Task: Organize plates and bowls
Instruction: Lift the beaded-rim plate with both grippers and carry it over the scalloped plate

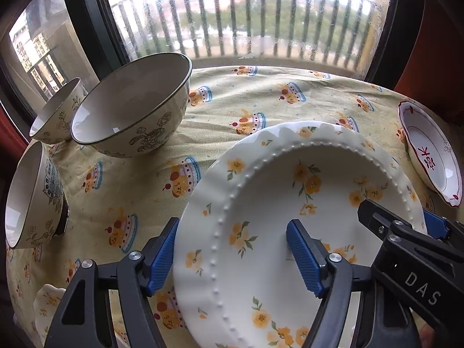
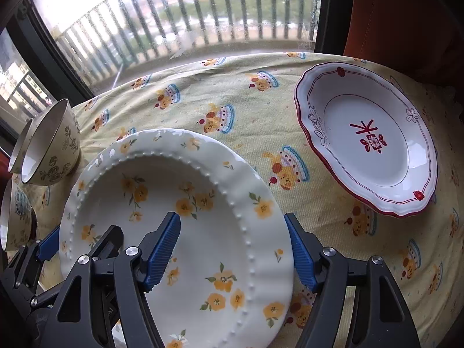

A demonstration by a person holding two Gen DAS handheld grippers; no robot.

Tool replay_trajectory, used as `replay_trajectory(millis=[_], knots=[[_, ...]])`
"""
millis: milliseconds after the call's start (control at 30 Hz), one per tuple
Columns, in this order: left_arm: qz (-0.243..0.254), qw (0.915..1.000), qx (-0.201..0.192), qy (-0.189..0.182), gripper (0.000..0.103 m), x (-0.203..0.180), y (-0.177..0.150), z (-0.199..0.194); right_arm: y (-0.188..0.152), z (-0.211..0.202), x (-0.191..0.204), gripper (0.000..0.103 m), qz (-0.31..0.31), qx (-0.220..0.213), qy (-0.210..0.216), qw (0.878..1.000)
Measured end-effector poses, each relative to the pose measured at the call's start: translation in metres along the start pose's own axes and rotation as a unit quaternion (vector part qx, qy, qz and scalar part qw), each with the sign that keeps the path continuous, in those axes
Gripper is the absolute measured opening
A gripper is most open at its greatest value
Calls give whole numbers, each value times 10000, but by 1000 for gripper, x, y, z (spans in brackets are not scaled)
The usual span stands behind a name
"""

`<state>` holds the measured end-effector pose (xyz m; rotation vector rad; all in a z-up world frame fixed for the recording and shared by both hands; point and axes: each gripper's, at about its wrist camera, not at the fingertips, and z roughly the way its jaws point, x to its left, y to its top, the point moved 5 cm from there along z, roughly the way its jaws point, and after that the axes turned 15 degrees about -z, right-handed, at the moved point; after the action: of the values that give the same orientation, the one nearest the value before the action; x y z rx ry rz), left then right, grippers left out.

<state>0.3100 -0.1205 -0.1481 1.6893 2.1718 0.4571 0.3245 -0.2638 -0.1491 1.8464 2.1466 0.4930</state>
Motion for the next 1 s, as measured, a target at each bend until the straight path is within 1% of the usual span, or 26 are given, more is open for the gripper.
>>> replay_trajectory(millis=[167,333,400,433,467,567,700,800,933,1000], knots=[[211,9997,116,-64,75,-2,-17,-9,-20,-8,-5,75,133,113,1,9998],[276,9992,242,-138,75,-2,-30,-16,-39,-18,-8,75,231,205,37,9995],[310,9991,268,-124,72,-1,-32,-17,-44,-20,-9,74,226,212,82,9995],[318,9990,286,-129,70,-1,-32,-17,-46,-22,-10,71,199,192,78,9996],[281,9990,306,-133,67,0,-30,-17,-47,-23,-11,69,194,172,76,9996],[86,9990,366,-242,66,2,-24,-13,-46,-23,-12,69,248,156,88,9995],[147,9993,277,-182,65,-1,-23,-10,-47,-20,-6,69,-39,159,-146,9998],[114,9994,278,-173,65,-1,-22,-10,-46,-19,-7,69,-5,66,-175,9998],[200,9992,264,-226,65,-1,-23,-13,-45,-20,-7,69,24,147,-186,9997],[139,9990,295,-311,65,-1,-22,-15,-47,-22,-8,69,51,189,-188,9996]])
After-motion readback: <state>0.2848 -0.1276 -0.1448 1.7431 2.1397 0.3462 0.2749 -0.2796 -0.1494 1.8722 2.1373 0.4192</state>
